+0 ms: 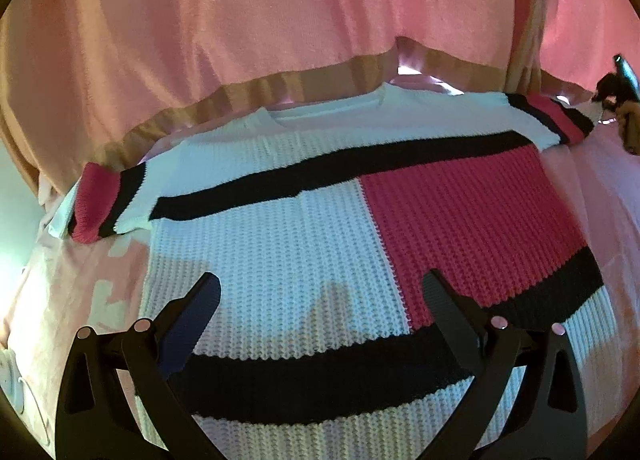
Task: Fold small clothes
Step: 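Carry the held sleeve across the sweater body with the right tool, then open the right tool to release the sleeve onto the body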
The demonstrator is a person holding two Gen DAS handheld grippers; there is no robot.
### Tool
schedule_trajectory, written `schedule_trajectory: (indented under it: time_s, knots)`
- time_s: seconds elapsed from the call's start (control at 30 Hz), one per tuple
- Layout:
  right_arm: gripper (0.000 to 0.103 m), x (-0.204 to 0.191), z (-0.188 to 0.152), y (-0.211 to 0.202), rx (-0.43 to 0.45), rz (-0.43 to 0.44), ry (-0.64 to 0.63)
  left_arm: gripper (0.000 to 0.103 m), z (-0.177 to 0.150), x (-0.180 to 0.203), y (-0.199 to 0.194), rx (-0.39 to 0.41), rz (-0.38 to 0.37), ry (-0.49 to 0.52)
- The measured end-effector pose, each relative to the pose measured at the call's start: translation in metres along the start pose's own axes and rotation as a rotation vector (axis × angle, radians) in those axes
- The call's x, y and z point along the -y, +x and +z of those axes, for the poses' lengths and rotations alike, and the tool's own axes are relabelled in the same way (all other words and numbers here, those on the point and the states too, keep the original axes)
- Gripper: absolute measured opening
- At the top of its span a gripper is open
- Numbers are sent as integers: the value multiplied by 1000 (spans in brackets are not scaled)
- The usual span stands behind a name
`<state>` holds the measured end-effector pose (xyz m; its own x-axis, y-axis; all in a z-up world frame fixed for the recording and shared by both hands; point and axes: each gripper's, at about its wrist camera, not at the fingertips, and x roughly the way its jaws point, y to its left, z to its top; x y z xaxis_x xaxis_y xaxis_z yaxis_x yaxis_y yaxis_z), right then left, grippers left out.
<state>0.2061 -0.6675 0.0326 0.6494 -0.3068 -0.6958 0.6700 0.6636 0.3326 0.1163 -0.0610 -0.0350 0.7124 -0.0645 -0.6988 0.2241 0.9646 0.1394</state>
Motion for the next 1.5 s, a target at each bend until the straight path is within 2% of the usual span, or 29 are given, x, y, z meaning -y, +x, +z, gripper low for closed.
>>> schedule_trajectory:
  time_s: [0.07,0.13,0.17,0.27,0.33,0.37,0.43,0.53,0.67,0.73,0.8,0.87,0.93,0.97,1.07,1.17,1.3,1.37,1.43,1.5]
  knots:
    - [13,-41,3,-28,28,80,-63,98,2,-2,-5,8,7,-9]
    - [13,-105,-3,-60,59,180,-165,98,5,-4,-9,8,5,-21]
    - [13,-119,-4,-70,64,212,-192,98,5,-5,-11,6,3,-29]
    - [13,-220,-38,-105,56,371,-333,98,7,-10,-17,5,-11,-53]
    - [13,-271,-62,-119,23,448,-412,98,8,-13,-22,10,-13,-65]
    - [13,-292,-91,-136,11,477,-453,98,8,-14,-25,12,-13,-71]
    - [13,-348,-137,-143,-33,533,-554,98,8,-19,-31,22,-15,-83]
    - [14,-405,-207,-124,-133,571,-647,98,7,-26,-36,28,-7,-94]
    - [22,-443,-301,-90,-290,564,-782,98,4,-40,-38,27,6,-116]
    - [23,-449,-333,-103,-305,545,-833,98,3,-48,-37,20,11,-127]
    - [23,-435,-320,-125,-260,559,-823,98,3,-57,-37,10,14,-147]
    - [35,-416,-299,-146,-192,539,-799,98,4,-70,-38,7,2,-189]
    - [55,-380,-264,-169,-94,472,-749,98,8,-86,-40,4,-29,-251]
    - [58,-353,-250,-181,-45,407,-732,98,10,-94,-39,0,-51,-290]
    - [58,-291,-229,-192,16,230,-721,98,19,-115,-32,-31,-109,-422]
    - [58,-248,-233,-174,-33,144,-717,98,33,-126,-12,-73,-132,-488]
    - [58,-212,-252,-124,-142,73,-721,98,54,-129,35,-94,-128,-495]
    - [58,-209,-266,-101,-169,47,-759,98,59,-123,70,-155,-112,-488]
    - [58,-208,-273,-84,-188,34,-774,97,57,-118,107,-245,-136,-502]
    - [58,-208,-273,-70,-212,49,-746,86,52,-118,131,-299,-148,-546]
